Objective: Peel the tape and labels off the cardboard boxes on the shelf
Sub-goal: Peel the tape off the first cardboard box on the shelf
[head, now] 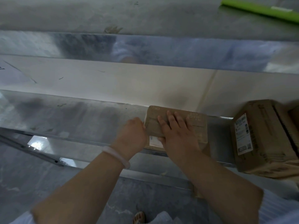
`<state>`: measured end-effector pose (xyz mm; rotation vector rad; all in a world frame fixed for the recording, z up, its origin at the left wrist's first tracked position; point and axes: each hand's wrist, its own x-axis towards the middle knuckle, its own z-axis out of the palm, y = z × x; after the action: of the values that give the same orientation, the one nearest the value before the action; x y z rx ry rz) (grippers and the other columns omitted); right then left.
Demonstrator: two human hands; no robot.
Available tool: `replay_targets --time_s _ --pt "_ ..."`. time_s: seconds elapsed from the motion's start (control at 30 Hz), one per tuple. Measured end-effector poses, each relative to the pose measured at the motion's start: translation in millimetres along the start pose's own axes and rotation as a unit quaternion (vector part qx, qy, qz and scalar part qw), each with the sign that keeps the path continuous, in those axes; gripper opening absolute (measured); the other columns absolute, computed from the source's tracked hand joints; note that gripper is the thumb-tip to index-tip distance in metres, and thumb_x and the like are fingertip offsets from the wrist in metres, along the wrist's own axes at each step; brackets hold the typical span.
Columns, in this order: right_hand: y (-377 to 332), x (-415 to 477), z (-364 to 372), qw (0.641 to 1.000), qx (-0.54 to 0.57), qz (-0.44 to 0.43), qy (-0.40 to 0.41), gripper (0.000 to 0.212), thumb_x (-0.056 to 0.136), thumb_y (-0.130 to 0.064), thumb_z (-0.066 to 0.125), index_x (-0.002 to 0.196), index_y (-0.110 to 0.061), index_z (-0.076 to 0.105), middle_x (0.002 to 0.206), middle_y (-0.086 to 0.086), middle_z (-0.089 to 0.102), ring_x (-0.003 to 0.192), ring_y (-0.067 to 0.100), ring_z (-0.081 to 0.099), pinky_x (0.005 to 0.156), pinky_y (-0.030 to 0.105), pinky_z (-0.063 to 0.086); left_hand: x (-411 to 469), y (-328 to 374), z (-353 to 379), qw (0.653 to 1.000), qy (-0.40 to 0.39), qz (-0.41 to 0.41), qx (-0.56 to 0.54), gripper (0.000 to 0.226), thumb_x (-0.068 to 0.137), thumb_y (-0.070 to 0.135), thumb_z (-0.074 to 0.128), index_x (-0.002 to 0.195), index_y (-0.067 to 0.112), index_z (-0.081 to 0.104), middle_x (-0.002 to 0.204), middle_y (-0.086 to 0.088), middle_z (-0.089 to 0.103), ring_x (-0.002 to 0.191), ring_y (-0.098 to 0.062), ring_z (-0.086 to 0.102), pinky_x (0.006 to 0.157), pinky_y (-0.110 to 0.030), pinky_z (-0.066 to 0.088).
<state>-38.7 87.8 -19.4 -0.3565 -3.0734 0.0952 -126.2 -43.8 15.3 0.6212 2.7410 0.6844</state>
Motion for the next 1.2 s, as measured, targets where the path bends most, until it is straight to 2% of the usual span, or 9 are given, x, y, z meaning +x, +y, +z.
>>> replay_targets --time_s 0.1,0.2,0.37,0.43,0.5,0.67,0.83,1.07,1.2 --pt "-1 0 -2 1.000 -0.002 0.010 0.011 0.065 0.090 -0.045 0.055 0.148 -0.022 0.037 0.153 0.014 0.036 0.141 0.035 0.032 0.113 0.057 0.024 1 0 -1 1.000 -0.010 -0.005 -0.007 0.015 0.094 0.011 0.044 0.098 0.003 0.056 0.091 -0.013 0.058 0.081 -0.031 0.060 0.066 -0.034 0.046" --pt "2 0 -2 1.000 0.005 -0.008 -0.003 0.066 0.098 -0.046 0.040 0.155 -0.026 0.014 0.162 0.010 0.012 0.149 0.031 0.009 0.119 0.054 0.006 5 -4 -1 0.991 -0.053 -0.048 -0.109 0.015 0.096 0.015 0.044 0.084 0.013 0.053 0.080 -0.004 0.054 0.073 -0.022 0.053 0.067 -0.032 0.043" --pt "2 -1 -8 1.000 0.019 -0.005 -0.014 0.066 0.099 -0.047 0.036 0.155 -0.028 0.006 0.163 0.007 0.002 0.149 0.027 0.001 0.119 0.051 0.001 -1 -28 -3 0.964 -0.034 -0.027 -0.263 0.019 0.097 0.014 0.050 0.080 0.017 0.058 0.078 0.000 0.060 0.067 -0.010 0.060 0.068 -0.032 0.052" --pt "2 -1 -9 1.000 0.015 -0.007 -0.018 0.066 0.099 -0.048 0.034 0.155 -0.029 0.004 0.163 0.006 0.000 0.149 0.027 -0.001 0.120 0.051 0.000 -2 -42 -9 0.974 0.056 0.090 -0.202 0.014 0.093 0.009 0.057 0.084 0.018 0.062 0.084 0.006 0.060 0.066 -0.002 0.058 0.065 -0.012 0.046" --pt "3 -1 -8 1.000 0.015 -0.010 -0.015 0.066 0.100 -0.048 0.034 0.155 -0.029 0.004 0.163 0.006 0.000 0.149 0.027 0.000 0.120 0.051 0.000 3 -52 -15 0.960 0.121 0.235 -0.088 0.010 0.090 0.012 0.062 0.095 0.018 0.068 0.093 0.008 0.061 0.072 -0.004 0.059 0.068 -0.008 0.046" --pt "2 -1 -3 1.000 0.007 -0.010 0.019 0.068 0.094 -0.046 0.048 0.153 -0.023 0.024 0.159 0.012 0.024 0.146 0.033 0.021 0.118 0.055 0.015 37 -55 -26 0.858 0.134 0.472 0.153 0.016 0.087 0.018 0.059 0.089 0.022 0.075 0.091 0.004 0.071 0.071 -0.019 0.064 0.063 -0.032 0.050" --pt "3 -1 2 0.999 -0.009 0.001 0.048 0.068 0.084 -0.044 0.064 0.144 -0.018 0.044 0.147 0.016 0.045 0.134 0.037 0.043 0.108 0.060 0.033 52 -52 -33 0.782 0.149 0.559 0.233 0.018 0.082 0.006 0.066 0.083 0.023 0.071 0.091 0.004 0.070 0.072 -0.021 0.061 0.066 -0.032 0.043" --pt "1 -2 2 0.998 -0.024 0.002 0.053 0.066 0.084 -0.044 0.061 0.143 -0.018 0.046 0.145 0.015 0.047 0.133 0.036 0.044 0.109 0.059 0.032 66 -43 -39 0.731 0.056 0.624 0.270 0.020 0.093 0.006 0.047 0.091 0.014 0.065 0.100 -0.005 0.065 0.083 -0.025 0.059 0.067 -0.034 0.042" --pt "-1 -2 1 0.998 -0.018 0.004 0.052 0.066 0.082 -0.042 0.067 0.141 -0.017 0.048 0.142 0.016 0.049 0.131 0.036 0.046 0.106 0.060 0.035 69 -34 -40 0.707 0.022 0.657 0.262 0.017 0.095 0.006 0.044 0.085 0.012 0.056 0.087 -0.008 0.059 0.075 -0.025 0.053 0.064 -0.035 0.043"
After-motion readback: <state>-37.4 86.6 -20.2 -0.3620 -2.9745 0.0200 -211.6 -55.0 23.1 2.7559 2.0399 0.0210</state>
